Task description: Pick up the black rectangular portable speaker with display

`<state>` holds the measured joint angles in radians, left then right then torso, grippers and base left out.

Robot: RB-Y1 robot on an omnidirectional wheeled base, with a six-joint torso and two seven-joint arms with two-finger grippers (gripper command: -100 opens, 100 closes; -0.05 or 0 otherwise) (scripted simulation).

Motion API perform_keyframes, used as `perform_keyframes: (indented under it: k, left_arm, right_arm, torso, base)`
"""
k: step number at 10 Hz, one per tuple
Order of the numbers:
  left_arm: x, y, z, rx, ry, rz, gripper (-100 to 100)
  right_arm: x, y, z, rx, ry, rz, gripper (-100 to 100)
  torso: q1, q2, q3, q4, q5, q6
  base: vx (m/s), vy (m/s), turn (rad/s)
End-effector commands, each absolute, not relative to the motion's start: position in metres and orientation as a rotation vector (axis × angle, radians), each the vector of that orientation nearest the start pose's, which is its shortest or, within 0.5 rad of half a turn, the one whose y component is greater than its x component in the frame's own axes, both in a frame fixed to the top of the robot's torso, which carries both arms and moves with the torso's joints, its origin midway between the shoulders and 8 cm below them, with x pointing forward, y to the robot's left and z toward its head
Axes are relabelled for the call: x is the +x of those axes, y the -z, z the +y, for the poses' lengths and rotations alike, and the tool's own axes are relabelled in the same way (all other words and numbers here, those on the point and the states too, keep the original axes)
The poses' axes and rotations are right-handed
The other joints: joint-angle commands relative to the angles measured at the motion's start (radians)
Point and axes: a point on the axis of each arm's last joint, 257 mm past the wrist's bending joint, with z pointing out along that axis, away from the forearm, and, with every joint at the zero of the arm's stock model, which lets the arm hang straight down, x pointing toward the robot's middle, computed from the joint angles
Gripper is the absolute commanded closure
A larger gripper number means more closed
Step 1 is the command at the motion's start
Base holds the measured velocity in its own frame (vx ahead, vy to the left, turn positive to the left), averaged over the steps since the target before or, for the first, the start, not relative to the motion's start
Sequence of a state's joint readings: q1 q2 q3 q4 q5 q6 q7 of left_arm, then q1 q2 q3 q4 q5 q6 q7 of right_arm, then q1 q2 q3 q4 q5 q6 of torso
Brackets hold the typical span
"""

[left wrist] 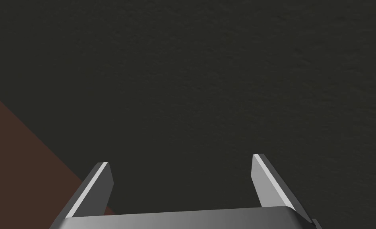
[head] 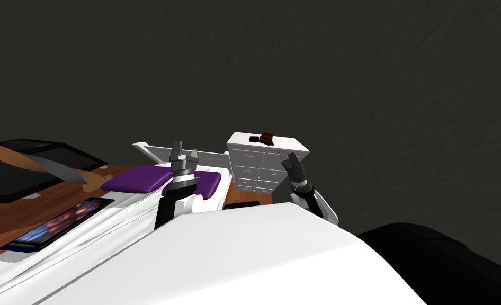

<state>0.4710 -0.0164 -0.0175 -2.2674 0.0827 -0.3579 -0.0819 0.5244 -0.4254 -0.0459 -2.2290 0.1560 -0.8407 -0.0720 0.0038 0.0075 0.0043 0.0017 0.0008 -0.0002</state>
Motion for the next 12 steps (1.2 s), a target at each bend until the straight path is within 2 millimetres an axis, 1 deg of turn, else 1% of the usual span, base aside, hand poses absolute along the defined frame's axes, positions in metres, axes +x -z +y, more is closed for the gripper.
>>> perform_keyframes:
  k: [1, 2, 3, 4, 5, 6, 8, 9, 11, 12]
  left_arm:
    - [0.371, 0.0, 0.284, -0.793, 1.282, 0.666, 0]
    - [0.371, 0.0, 0.284, -0.793, 1.282, 0.666, 0]
    - [0.371, 0.0, 0.284, -0.793, 1.282, 0.666, 0]
    - [0.371, 0.0, 0.284, -0.793, 1.282, 0.666, 0]
    - [0.371, 0.0, 0.284, -0.793, 1.282, 0.666, 0]
    - [0.371, 0.0, 0.284, -0.793, 1.282, 0.666, 0]
    - [0.371, 0.0, 0.284, -0.793, 1.282, 0.666, 0]
    - [0.371, 0.0, 0.284, -0.793, 1.282, 0.666, 0]
    - [0.371, 0.0, 0.284, -0.793, 1.282, 0.666, 0]
    - [0.371, 0.0, 0.284, -0.793, 1.282, 0.666, 0]
  right_arm:
    - [0.292, -0.024, -0.207, -0.012, -1.352, 0.916, -100]
    - [0.292, -0.012, -0.206, -0.049, -1.347, 0.96, -100]
    - [0.291, -0.01, -0.204, -0.073, -1.348, 0.983, -100]
    - [0.292, 0.005, -0.205, -0.109, -1.342, 1.032, -100]
    - [0.291, 0.007, -0.203, -0.135, -1.342, 1.057, -100]
    - [0.291, 0.022, -0.205, -0.167, -1.335, 1.108, -100]
    - [0.29, 0.025, -0.203, -0.205, -1.333, 1.144, -100]
    - [0.291, 0.043, -0.208, -0.24, -1.323, 1.205, -100]
    - [0.29, 0.045, -0.207, -0.272, -1.321, 1.235, -100]
    - [0.29, 0.064, -0.213, -0.308, -1.308, 1.303, -100]
  torso:
    - [0.0, 0.0, 0.0, 0.0, 0.0, 0.0]
    - [-0.001, -0.001, 0.0, 0.0, 0.0, 0.0]
    - [-0.001, -0.001, 0.0, 0.0, 0.0, 0.0]
    - [-0.001, -0.002, -0.001, 0.0, 0.0, 0.0]
    - [-0.002, -0.001, 0.0, 0.0, 0.0, 0.0]
    - [-0.002, -0.002, -0.001, 0.0, 0.0, 0.0]
    - [-0.002, -0.003, -0.001, 0.0, 0.0, 0.0]
    - [-0.003, -0.005, -0.002, -0.001, -0.001, 0.0]
    - [-0.002, -0.004, -0.002, -0.001, 0.0, 0.0]
    - [-0.003, -0.005, -0.003, -0.001, -0.001, 0.001]
  base:
    - [-0.1, 0.048, 0.031]
    - [-0.104, 0.055, 0.113]
    - [-0.081, 0.043, 0.042]
    - [-0.107, 0.042, 0.103]
    - [-0.08, 0.036, 0.056]
    - [-0.076, 0.047, 0.131]
    - [-0.051, 0.029, 0.031]
    - [-0.062, 0.041, 0.168]
    - [-0.044, 0.027, 0.029]
    - [-0.06, 0.041, 0.138]
